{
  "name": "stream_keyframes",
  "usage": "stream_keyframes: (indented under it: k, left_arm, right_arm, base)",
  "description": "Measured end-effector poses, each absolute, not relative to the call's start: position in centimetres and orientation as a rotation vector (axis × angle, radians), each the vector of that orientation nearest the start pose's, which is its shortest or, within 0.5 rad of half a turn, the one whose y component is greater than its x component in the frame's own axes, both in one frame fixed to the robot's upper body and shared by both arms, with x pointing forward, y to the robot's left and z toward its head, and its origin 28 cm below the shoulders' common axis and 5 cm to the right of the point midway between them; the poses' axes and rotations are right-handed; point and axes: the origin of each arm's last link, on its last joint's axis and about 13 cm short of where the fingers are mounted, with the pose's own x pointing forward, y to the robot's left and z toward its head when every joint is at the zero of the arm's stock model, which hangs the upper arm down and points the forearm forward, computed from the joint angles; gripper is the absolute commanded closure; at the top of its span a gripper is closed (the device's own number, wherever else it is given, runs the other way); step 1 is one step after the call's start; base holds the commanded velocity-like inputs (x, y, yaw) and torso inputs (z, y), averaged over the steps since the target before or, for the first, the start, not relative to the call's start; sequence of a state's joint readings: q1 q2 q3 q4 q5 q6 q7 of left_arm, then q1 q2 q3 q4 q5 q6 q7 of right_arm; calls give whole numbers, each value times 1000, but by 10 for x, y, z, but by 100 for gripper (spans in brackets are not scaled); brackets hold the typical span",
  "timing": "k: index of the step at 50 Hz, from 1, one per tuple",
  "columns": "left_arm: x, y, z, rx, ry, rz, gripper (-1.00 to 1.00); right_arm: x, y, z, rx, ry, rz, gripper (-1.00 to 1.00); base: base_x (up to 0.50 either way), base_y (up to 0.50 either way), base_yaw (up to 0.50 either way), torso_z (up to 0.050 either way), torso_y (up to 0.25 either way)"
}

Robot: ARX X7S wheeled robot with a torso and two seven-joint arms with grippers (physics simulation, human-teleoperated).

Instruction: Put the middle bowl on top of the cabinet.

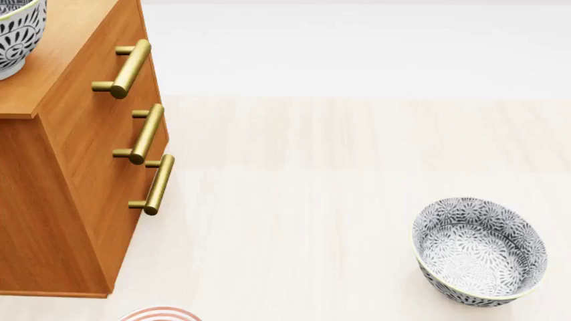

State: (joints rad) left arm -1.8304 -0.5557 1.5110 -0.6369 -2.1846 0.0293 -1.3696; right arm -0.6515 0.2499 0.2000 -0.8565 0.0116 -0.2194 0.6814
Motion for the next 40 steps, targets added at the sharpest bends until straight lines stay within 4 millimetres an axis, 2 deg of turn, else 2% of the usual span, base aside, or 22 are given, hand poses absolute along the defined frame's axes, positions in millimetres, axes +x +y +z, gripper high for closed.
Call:
stream_keyframes:
  k: [12,21,30,40]
  left_arm:
    - [357,242,399,-552,105,838,-100]
    - [334,235,409,-501,-7,786,-100]
    - [311,231,410,-390,-172,737,-100]
    - [286,227,400,-286,-353,675,-100]
  right_arm:
    - [79,-148,128,-140,-529,-603,-100]
    - [80,-148,128,-140,-527,-603,-100]
    - [83,-148,127,-141,-522,-601,-100]
    - [88,-148,125,-145,-514,-593,-100]
  base:
    - [0,0,0,0,0]
    - [0,0,0,0,0]
    - [0,0,0,0,0]
    - [0,0,0,0,0]
